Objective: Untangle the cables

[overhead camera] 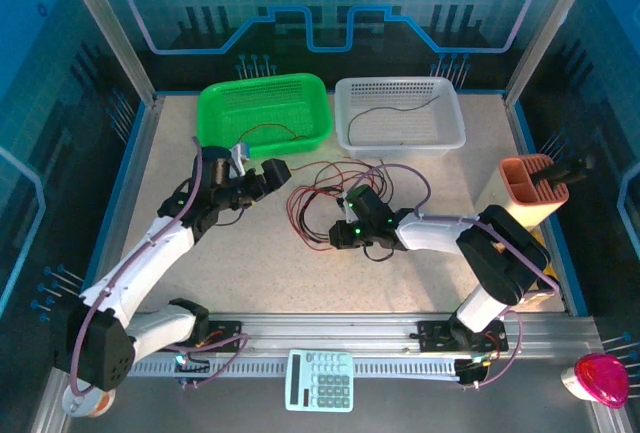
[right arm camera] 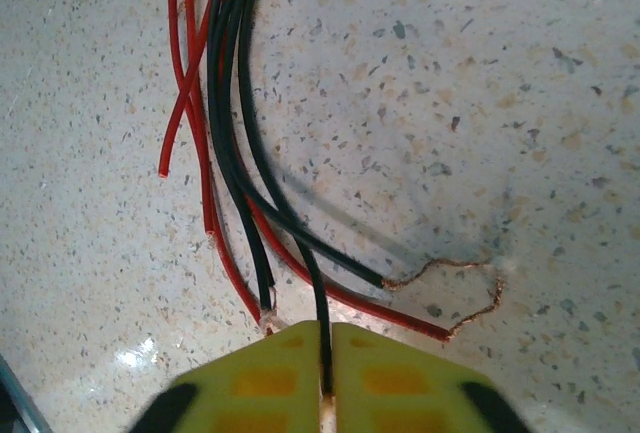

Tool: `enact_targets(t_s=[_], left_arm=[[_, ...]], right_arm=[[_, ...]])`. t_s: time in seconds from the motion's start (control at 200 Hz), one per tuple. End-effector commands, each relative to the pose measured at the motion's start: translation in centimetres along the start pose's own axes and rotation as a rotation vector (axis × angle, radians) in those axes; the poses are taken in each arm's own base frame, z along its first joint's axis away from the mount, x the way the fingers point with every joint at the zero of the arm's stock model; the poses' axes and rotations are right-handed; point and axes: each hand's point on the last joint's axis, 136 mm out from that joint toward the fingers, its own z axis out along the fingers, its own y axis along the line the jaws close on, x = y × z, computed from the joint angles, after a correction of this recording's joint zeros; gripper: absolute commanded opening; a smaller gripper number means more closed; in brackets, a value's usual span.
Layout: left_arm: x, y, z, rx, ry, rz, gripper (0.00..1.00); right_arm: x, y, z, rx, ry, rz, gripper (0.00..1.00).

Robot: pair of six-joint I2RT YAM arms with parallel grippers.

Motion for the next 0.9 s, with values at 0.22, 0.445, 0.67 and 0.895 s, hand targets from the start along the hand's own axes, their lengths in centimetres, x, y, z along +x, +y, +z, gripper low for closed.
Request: enact_targets(t_s=[0.22, 0.445, 0.67, 0.895], left_arm=[[0.2, -1.3, 0.2, 0.047, 0.019, 0.101, 0.99], [1.1, -2.5, 0.6, 0.080, 0.031, 0.237, 0.99], [2.0, -4.5, 0.1, 0.194, -0.006, 0.397, 0.99], [3.5, -7.2, 0.1, 0.294, -0.005, 0.547, 0.93]], right_arm=[[-3.1, 4.9, -5.3, -0.069, -0.083, -0.094, 0.00], [-6.2, 8.8, -11.7, -0.088, -0.187, -0.179, 0.00], [-8.4, 11.2, -16.0, -0.094, -0.272, -0.228, 0.00], [-9.6, 12.2, -17.8, -0.092, -0.304, -0.254, 0.00]])
